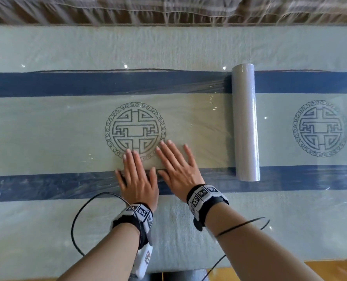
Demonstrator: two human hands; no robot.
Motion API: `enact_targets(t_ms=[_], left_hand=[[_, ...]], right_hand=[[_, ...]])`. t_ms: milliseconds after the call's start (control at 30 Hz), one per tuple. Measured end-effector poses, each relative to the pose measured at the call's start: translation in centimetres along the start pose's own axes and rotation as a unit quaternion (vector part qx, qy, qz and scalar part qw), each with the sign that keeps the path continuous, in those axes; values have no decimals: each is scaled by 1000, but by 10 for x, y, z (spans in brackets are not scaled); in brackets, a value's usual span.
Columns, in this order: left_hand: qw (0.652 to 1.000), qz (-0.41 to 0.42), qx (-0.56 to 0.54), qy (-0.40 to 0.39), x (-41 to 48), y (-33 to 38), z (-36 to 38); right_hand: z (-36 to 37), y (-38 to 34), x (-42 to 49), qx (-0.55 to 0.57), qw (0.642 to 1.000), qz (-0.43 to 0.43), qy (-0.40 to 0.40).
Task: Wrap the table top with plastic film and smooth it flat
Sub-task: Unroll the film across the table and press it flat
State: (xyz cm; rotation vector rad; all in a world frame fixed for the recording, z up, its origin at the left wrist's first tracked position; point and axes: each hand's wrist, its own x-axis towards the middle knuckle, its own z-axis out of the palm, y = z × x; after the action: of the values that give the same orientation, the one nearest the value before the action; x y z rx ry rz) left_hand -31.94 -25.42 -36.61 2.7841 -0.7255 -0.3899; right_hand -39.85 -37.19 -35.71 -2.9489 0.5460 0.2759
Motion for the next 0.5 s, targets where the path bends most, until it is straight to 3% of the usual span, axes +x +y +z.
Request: enact_targets(t_ms=[200,300,400,500], left_hand=[[999,-23,-27,9,-12,28,2],[997,66,-30,-11,11,46,-5],[990,142,-26,4,64,73,-14],[985,174,-11,15,115,92,-23]], right_hand=[[-5,16,-13,6,1000,-15,-8],[-19,22,-1,16,1000,19,15],[-39,49,28,61,989,127,49],[-59,98,52,145,946,280,75]])
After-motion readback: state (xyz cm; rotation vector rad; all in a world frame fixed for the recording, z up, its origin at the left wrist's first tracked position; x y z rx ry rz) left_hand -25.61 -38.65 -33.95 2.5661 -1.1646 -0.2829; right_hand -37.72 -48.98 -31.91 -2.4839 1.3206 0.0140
